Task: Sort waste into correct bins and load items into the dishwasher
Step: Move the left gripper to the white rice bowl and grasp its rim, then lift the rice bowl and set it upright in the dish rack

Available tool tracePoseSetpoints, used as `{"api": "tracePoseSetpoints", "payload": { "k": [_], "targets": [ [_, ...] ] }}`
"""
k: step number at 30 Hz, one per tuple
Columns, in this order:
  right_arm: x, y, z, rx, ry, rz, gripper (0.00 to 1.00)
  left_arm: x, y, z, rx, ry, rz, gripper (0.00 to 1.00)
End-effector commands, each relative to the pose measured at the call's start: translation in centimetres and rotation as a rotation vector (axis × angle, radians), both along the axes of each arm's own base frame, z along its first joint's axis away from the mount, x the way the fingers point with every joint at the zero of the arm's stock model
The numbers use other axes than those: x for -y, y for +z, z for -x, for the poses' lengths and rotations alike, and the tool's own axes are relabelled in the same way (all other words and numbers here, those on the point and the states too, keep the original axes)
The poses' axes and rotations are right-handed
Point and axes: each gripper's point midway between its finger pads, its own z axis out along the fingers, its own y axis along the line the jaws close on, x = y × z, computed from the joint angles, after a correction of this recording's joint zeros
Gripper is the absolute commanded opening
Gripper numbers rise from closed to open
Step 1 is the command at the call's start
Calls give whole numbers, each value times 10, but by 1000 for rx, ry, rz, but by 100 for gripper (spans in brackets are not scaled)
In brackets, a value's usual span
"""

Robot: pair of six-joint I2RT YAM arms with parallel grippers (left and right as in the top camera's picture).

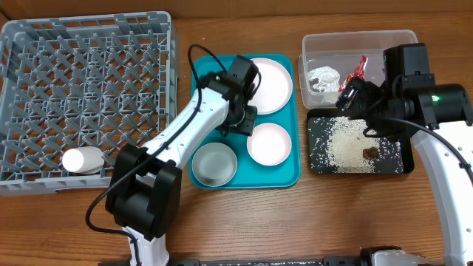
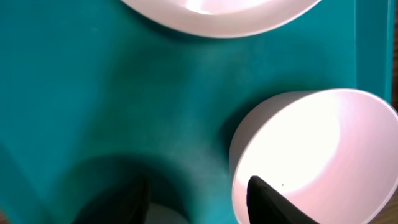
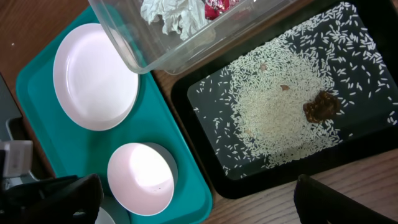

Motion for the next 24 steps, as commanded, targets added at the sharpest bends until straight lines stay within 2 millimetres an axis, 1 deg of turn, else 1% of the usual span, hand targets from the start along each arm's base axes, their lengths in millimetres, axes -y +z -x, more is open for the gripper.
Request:
{"api": "tracePoseSetpoints", "payload": {
  "k": [1,4,5,8,12,13,14,15,18,19,21,22,23,24],
  "targets": [
    [1,5,-3,19,-6,2,100,18,-20,18,-56,-20,82,51],
    [1,5,-3,20,-6,2,100,24,-32,22,-47,-36,101,51],
    [1,5,-3,20,-6,2,100,25,-35,24,-44,-41,99,49],
    [1,5,-3,19,-6,1,100,18,-43,25,-35,-35,58,39],
    [1,5,-3,17,-6,2,100,11,-44,20,-9,-24,20,18],
    [1,5,-3,17,-6,2,100,11,-44,20,-9,-23,21,9],
    [1,5,-3,17,-6,2,100,12,-43,20,-13,-24,26,4],
    [1,5,-3,16,-6,2,100,13,-41,20,-18,-25,32,4],
    [1,4,-2,13,-6,2,100,14,-28,19,-29,-24,30,4],
    [1,4,-2,13,-6,2,100,15,-18,17,-29,-24,29,4],
    [1,4,-2,13,-6,2,100,15,5,12,-21,-19,28,4],
    [1,4,-2,13,-6,2,100,12,21,8,-8,-11,22,4],
    [1,4,-2,12,-6,2,100,6,36,5,10,2,7,4],
    [1,4,-2,12,-6,2,100,-4,55,0,39,28,-20,4]
  ]
}}
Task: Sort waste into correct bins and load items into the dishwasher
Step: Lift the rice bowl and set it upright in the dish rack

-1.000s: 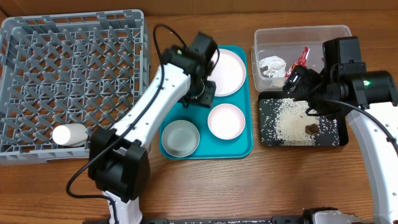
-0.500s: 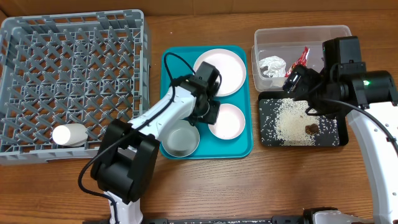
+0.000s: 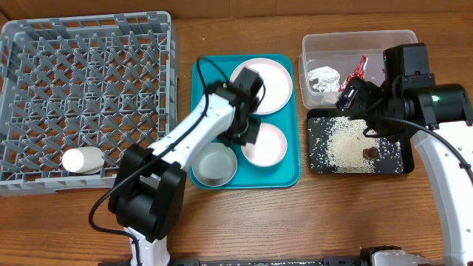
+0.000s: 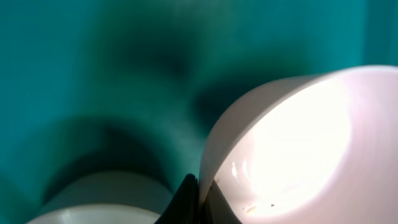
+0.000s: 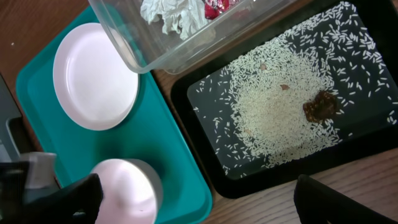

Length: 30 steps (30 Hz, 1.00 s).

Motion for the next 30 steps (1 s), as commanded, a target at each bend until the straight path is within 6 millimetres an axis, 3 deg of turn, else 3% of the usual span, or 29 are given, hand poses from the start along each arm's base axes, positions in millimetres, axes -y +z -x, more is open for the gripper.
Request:
{"api": "tracePoseSetpoints", "payload": {
  "k": [1,4,6,8,10,12,16,19,24,30],
  "targets": [
    [1,4,-2,13,-5,2,100,-22,71,-34,173,88,-36,4],
    [1,4,-1,10,-5,3,100,-76,123,-42,290,218,-184,4],
    [1,3,0,5,-5,4,100,-132,162,-38,392,378,-353,4],
    [1,3,1,2,-5,4,100,-191,202,-21,513,566,-559,4],
    [1,3,1,0,-5,4,100,-231,233,1,606,710,-709,4],
    [1,3,1,0,-5,4,100,-255,254,19,668,806,-799,5],
    [1,3,1,3,-5,3,100,-281,269,18,747,850,-942,4],
    [1,3,0,4,-5,3,100,-302,264,8,758,876,-1054,4],
    [1,3,0,4,-5,4,100,-328,214,-17,601,842,-1143,4],
    [1,5,-2,16,-5,2,100,-332,166,-53,512,740,-1204,4]
  ]
}}
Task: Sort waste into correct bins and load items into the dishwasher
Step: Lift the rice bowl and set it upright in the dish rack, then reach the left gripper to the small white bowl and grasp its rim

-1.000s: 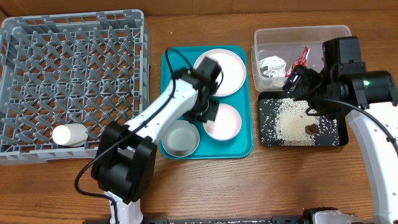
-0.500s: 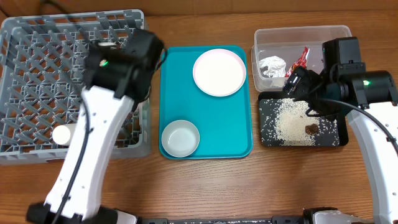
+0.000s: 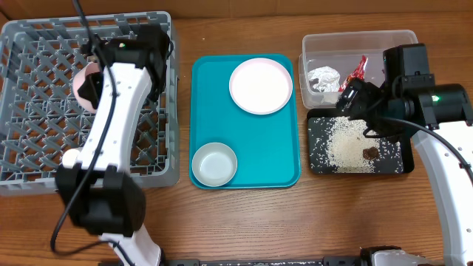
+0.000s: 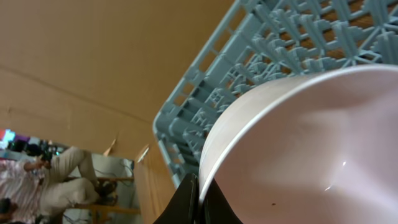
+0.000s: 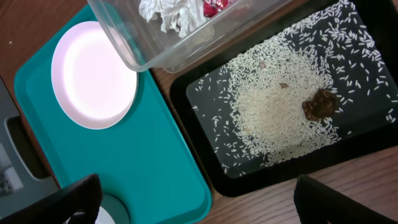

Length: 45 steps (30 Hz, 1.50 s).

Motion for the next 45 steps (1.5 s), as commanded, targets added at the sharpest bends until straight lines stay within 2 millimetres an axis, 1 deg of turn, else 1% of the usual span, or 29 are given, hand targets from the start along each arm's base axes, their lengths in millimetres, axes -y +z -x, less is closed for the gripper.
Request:
{"api": "tracePoseSetpoints", "payload": {
  "k": [1,2,5,9,13,19,22,26,30,39,45],
  "targets": [
    [0,5,-4,24,-6,1,100,-1,-12,-15,-89,-38,-74,4],
    [0,6,-5,26,-6,1,100,-1,-17,-18,-110,-43,-85,4],
    [0,6,-5,28,-6,0,100,-5,-23,-24,-140,-38,-136,4],
    [0,6,-5,29,-6,0,100,-5,-35,-29,-154,-39,-137,4],
    [0,6,-6,31,-6,0,100,-9,-42,-30,-179,-31,-135,4],
    [0,6,-6,31,-6,0,100,-23,-67,-30,-229,1,-111,4],
    [0,6,-6,30,-6,0,100,-24,-75,-32,-255,0,-111,4],
    [0,6,-6,32,-6,0,100,-18,-76,-34,-265,-19,-117,4],
    [0,6,-6,32,-6,0,100,-11,-72,-38,-287,-48,-147,5],
    [0,6,-6,31,-5,0,100,-5,-62,-28,-398,-82,-200,4],
    [0,6,-6,31,-5,1,100,8,-63,-32,-392,-111,-200,4]
  ]
}}
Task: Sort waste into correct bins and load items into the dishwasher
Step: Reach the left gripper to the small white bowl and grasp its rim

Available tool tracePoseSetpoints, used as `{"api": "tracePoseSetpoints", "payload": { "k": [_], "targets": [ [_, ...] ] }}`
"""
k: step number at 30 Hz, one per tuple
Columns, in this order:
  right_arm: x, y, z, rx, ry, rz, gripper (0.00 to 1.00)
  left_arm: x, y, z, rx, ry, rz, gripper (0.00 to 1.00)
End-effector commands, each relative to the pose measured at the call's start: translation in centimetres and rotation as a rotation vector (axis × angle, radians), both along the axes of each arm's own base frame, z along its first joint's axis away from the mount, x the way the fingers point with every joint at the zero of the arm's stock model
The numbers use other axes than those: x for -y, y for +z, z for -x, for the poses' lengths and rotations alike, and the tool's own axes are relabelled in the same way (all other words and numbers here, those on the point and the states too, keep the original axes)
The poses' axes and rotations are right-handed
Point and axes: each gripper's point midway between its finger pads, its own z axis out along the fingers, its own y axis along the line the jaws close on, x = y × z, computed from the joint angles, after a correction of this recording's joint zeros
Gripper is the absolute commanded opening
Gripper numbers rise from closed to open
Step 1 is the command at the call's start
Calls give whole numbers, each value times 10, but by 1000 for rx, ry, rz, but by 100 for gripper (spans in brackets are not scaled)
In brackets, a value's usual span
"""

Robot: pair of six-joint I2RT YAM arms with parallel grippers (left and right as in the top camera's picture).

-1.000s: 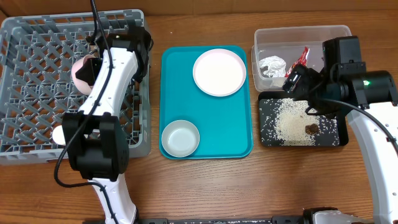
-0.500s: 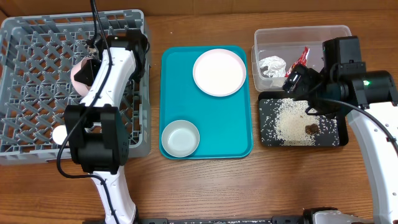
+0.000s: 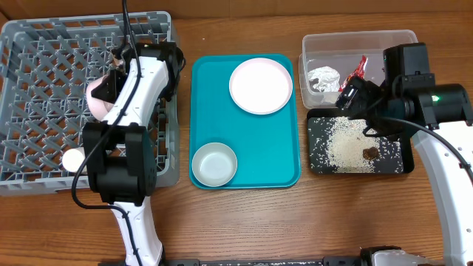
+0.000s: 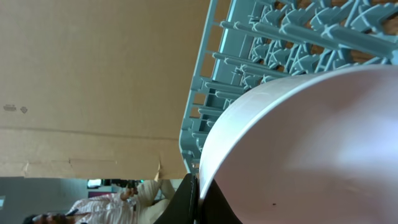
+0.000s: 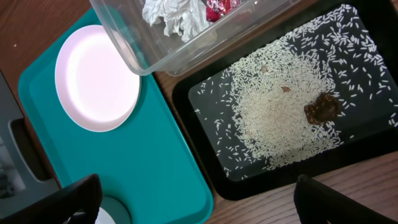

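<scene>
A pale pink bowl (image 3: 98,97) is tipped on its side over the grey dishwasher rack (image 3: 44,66), with my left gripper (image 3: 112,85) shut on its rim. In the left wrist view the bowl (image 4: 298,143) fills the frame, the dark fingers (image 4: 189,202) pinch its edge, and rack tines (image 4: 280,31) lie behind it. My right gripper (image 5: 199,208) is open and empty above the seam between the teal tray (image 5: 161,155) and the black rice tray (image 5: 205,112); overhead it (image 3: 353,100) hangs by the clear bin (image 3: 384,41).
A white plate (image 3: 260,86) and a grey bowl (image 3: 214,164) sit on the teal tray (image 3: 273,148). A white cup (image 3: 74,159) lies in the rack's front. The clear bin holds foil (image 3: 323,77) and a red wrapper (image 3: 358,69). A brown lump (image 5: 322,109) lies in the rice.
My left gripper has shifted the bowl a little toward the rack's front and right, still over the rack and still gripped. The right arm has not moved.
My left gripper stood open beside the pink bowl on the teal tray. Then it was shut on the bowl's rim there. Later the bowl was off the tray and held over the rack's back, and now sits slightly nearer. The right gripper stayed open throughout.
</scene>
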Motion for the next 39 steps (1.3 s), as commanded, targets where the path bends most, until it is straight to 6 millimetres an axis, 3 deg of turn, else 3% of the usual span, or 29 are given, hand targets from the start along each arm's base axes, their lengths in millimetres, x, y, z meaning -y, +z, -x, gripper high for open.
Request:
{"api": "tracePoseSetpoints", "payload": {
  "k": [1,8,12,19,23,26,31,33,39],
  "targets": [
    [0,5,-3,18,-4,2,100,13,-5,-5,-8,-33,-4,4],
    [0,5,-3,18,-4,2,100,34,-12,-10,7,-70,36,6],
    [0,5,-3,18,-4,2,100,46,-14,-12,4,-96,47,22],
    [0,5,-3,18,-4,1,100,60,-31,-8,-16,-91,155,29],
    [0,5,-3,17,-3,-1,100,65,-41,-5,-26,-77,216,48],
    [0,5,-3,17,-3,-1,100,68,-43,-4,-22,-71,250,55],
    [0,5,-3,17,-3,-1,100,78,-15,-8,65,-69,367,65],
    [0,5,-2,17,-3,-1,100,89,-2,-10,89,-93,470,100],
    [0,4,0,7,-3,0,100,145,47,-7,134,-278,885,100]
  ]
}}
